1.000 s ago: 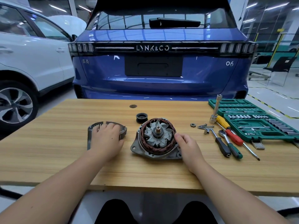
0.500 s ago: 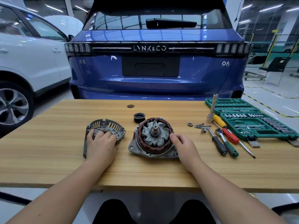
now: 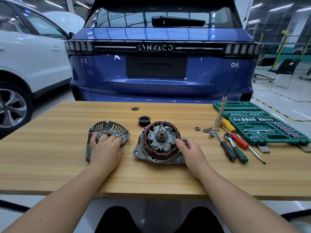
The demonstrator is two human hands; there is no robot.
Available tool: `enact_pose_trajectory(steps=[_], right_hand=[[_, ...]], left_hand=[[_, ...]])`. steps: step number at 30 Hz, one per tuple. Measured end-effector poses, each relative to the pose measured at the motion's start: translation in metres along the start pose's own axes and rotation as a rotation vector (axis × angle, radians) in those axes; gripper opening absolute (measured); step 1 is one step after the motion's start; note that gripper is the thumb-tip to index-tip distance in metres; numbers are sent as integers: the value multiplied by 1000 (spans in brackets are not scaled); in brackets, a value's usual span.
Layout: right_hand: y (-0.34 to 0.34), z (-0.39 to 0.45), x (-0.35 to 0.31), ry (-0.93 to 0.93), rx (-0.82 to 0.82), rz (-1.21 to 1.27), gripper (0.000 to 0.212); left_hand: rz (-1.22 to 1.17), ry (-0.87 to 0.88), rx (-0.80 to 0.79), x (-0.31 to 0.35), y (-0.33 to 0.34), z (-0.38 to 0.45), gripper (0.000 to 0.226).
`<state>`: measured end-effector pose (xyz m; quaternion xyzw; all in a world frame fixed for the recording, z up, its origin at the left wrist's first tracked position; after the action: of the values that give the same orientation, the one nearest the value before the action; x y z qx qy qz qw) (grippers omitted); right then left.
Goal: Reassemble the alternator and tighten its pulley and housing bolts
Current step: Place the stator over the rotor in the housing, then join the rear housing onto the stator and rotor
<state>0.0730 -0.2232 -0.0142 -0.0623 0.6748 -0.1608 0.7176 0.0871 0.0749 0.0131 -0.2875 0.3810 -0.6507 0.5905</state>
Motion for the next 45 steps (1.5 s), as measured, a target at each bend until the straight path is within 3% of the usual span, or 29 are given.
enact_pose_trajectory(steps=[5, 9, 11, 17, 20, 23, 27, 29, 33, 37, 40, 43, 45], right_hand=[[-1, -1, 0, 0, 9, -12, 61], [-2, -4, -3, -1, 28, -34, 66], [-3, -5, -4, 0, 44, -53, 68], [-6, -4, -8, 20, 104, -81, 59], [-12, -8, -36, -20, 214, -59, 64], [-16, -16, -85, -92, 245, 51, 68], [-6, -25, -130, -23, 40, 277, 90], [0, -28, -135, 54, -78, 356, 88], [0, -28, -125, 140, -164, 371, 58], [-11, -22, -126, 103, -173, 438, 65], [-12, -22, -126, 111, -212, 342, 49], [-7, -22, -120, 153, -184, 420, 31], [-5, -20, -115, 171, -109, 520, 30]], left_hand=[[-55, -14, 0, -1, -5, 1, 17], [-240, -278, -29, -21, -16, 7, 11], [-420, -416, 19, -32, -28, 11, 13], [-1084, -556, 111, -29, -85, 25, 9], [-1533, -644, 58, -17, -106, 37, 13], [-1870, -569, -7, 10, -125, 43, 21], [-2183, -606, -220, 51, -125, 35, 42], [-2280, -642, -318, 65, -119, 30, 49], [-2346, -753, -444, 80, -111, 17, 42], [-2275, -782, -697, 89, -107, 8, 34], [-2213, -806, -828, 90, -104, 6, 35], [-2304, -810, -849, 87, -98, 8, 52], [-2501, -820, -699, 80, -93, 13, 72]])
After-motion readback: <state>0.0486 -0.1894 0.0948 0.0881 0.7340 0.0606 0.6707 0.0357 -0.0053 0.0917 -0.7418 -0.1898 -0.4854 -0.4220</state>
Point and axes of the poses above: each hand's wrist, its own z-axis towards the middle knuckle, its own y-axis out of the palm, x = y × z, the point moved 7 cm from there along z, towards the middle knuckle, and after that the axes turned 3 degrees about y, right-handed, at the moved point
